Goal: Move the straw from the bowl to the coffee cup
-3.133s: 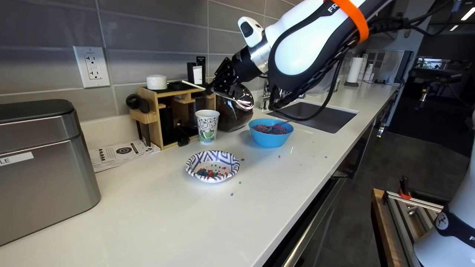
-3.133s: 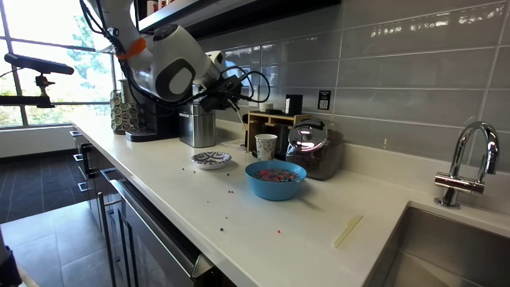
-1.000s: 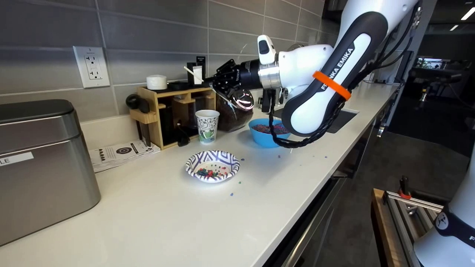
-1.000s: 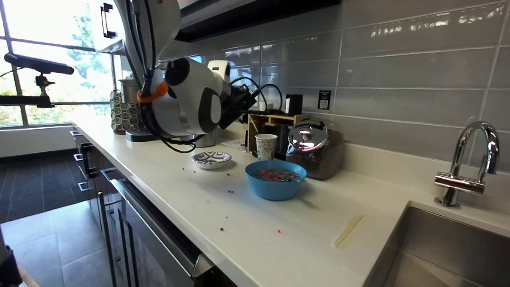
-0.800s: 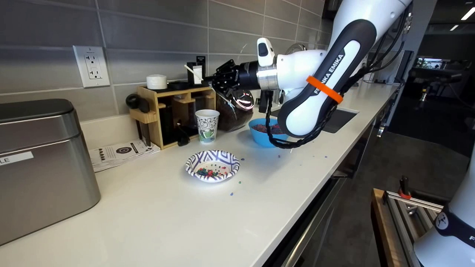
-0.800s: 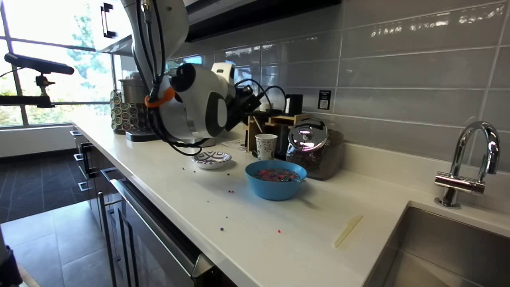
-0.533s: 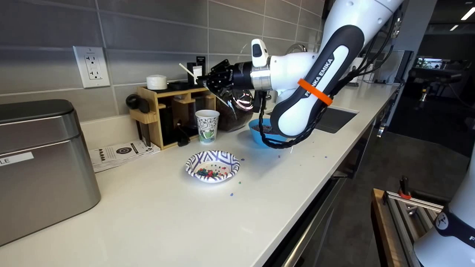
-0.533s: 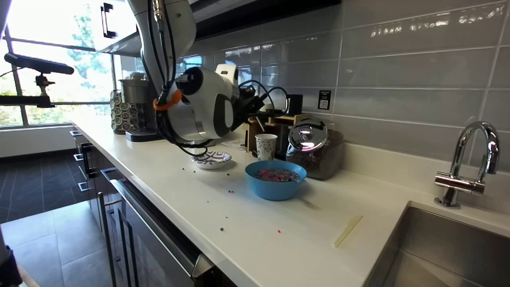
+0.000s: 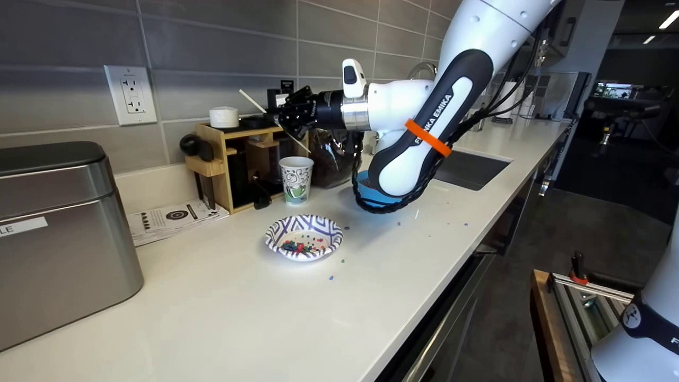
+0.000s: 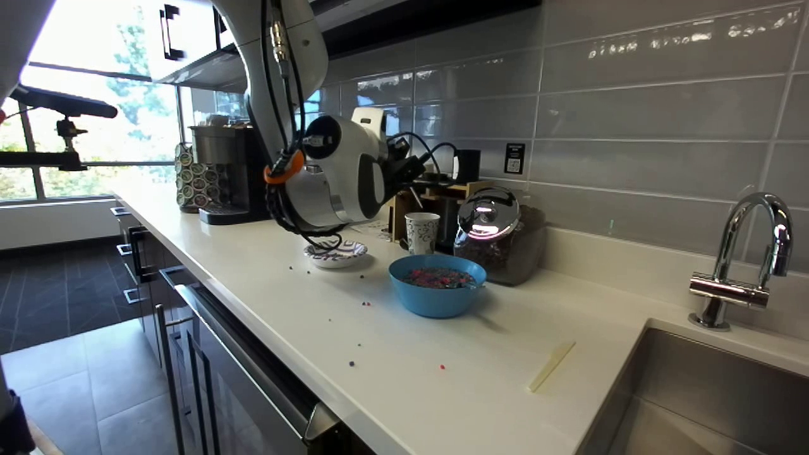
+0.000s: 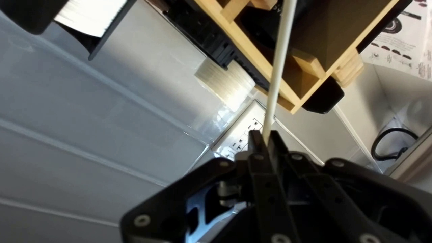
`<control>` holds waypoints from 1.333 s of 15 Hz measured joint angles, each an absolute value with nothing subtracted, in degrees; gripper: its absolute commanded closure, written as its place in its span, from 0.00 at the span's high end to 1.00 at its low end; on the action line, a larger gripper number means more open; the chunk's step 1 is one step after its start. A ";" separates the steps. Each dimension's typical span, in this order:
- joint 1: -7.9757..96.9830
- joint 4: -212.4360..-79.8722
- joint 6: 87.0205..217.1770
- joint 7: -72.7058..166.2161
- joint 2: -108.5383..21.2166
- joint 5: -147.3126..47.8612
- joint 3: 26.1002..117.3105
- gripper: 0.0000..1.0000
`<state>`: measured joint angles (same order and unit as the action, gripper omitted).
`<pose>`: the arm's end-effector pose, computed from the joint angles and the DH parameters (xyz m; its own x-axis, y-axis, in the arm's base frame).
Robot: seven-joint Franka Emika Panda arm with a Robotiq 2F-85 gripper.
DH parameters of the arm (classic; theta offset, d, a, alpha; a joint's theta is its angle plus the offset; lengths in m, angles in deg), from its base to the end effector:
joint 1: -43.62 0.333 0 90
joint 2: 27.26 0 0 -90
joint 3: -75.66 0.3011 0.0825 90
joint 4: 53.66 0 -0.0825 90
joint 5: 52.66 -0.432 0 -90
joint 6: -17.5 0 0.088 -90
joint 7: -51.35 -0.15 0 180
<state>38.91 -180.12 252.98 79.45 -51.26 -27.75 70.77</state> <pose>0.6292 -0.0286 0.3044 -0.0299 0.6771 0.7353 0.2312 -0.7110 0.6641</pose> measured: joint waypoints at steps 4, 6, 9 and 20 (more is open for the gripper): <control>38.91 -177.51 252.98 78.29 -53.75 -26.87 70.77 0.01; 38.91 -176.51 252.98 77.94 -54.94 -26.70 70.77 0.01; 38.91 -175.29 252.98 77.63 -56.60 -26.66 70.75 0.01; 38.92 -172.23 252.98 77.62 -60.78 -26.66 69.57 0.01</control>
